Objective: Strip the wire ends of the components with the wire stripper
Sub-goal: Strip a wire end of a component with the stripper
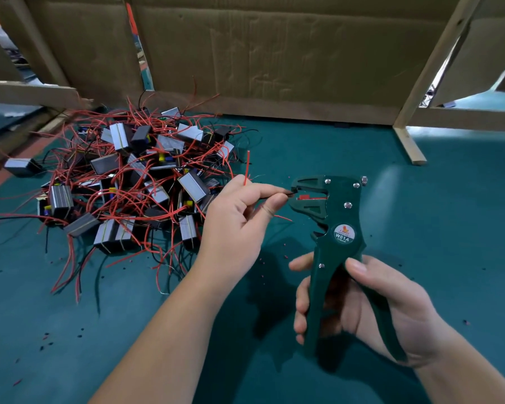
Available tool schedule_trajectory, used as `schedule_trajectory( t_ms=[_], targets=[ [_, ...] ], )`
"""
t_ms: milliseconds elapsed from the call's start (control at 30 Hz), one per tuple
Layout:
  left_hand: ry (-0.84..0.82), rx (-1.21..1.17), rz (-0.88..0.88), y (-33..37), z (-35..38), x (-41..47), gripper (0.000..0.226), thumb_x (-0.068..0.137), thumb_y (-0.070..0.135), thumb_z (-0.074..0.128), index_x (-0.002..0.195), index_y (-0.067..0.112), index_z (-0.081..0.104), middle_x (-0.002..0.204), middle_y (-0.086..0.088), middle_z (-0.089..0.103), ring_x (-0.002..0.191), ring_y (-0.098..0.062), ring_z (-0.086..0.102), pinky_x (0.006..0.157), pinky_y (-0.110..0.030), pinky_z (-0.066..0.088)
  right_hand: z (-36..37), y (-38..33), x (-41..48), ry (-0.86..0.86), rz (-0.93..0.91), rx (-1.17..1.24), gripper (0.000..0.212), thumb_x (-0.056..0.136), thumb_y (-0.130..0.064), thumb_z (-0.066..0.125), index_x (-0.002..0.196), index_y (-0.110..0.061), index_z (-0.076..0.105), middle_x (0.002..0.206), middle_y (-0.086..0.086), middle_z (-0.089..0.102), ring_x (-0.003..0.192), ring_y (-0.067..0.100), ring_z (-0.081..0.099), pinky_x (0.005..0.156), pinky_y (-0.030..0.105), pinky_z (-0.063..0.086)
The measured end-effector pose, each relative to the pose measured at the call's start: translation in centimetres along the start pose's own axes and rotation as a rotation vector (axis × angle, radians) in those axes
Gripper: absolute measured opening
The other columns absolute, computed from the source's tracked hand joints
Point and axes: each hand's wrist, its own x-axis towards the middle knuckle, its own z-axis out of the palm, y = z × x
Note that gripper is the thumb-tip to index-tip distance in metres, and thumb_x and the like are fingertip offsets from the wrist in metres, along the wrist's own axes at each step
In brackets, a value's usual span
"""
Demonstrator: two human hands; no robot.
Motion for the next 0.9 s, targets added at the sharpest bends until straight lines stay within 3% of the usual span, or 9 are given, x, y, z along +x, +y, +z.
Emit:
schedule_trajectory(
  t_ms=[100,233,567,900],
  targets=[
    [-0.035,0.050,0.055,0.19,-0.21,-0.03,0.014,0.090,0.025,0.056,0.089,0.036,0.065,0.076,0.007,0.044,0.071,-0.003,0.042,0.070,-0.011,0.034,-0.07,0.04,0.01,0.025,-0.002,-0.017,0.057,0.072,-0.042,0.079,0.106,0.001,0.064,0.085,0.030,0.060,0.076,0.042,0.061,0.073,0.056,0.050],
    [-0.064,0.193,0.110,0.10,-0.51,0.02,0.022,0.095,0.018,0.051,0.092,0.011,0.071,0.081,-0.004,0.045,0.075,-0.014,0.044,0.071,-0.018,0.038,-0.13,0.08,0.06,0.035,0.007,-0.042,0.055,0.073,-0.046,0.078,0.100,-0.001,0.064,0.081,0.029,0.060,0.071,0.040,0.062,0.071,0.055,0.051],
    [-0.037,0.283,0.155,0.23,-0.77,0.03,0.019,0.093,0.010,0.051,0.090,0.007,0.069,0.082,-0.016,0.046,0.075,-0.018,0.043,0.073,-0.017,0.037,0.00,0.24,0.08,0.074,0.008,-0.065,0.056,0.069,-0.051,0.080,0.092,-0.002,0.065,0.075,0.028,0.059,0.064,0.039,0.062,0.063,0.049,0.052],
    [-0.011,0.311,0.175,0.05,-0.63,0.05,0.018,0.093,0.010,0.053,0.090,0.006,0.070,0.080,-0.012,0.043,0.072,-0.014,0.041,0.070,-0.013,0.035,-0.01,0.15,0.14,0.063,0.011,-0.059,0.056,0.068,-0.050,0.080,0.093,-0.002,0.065,0.076,0.028,0.059,0.065,0.039,0.062,0.062,0.049,0.053]
  ],
)
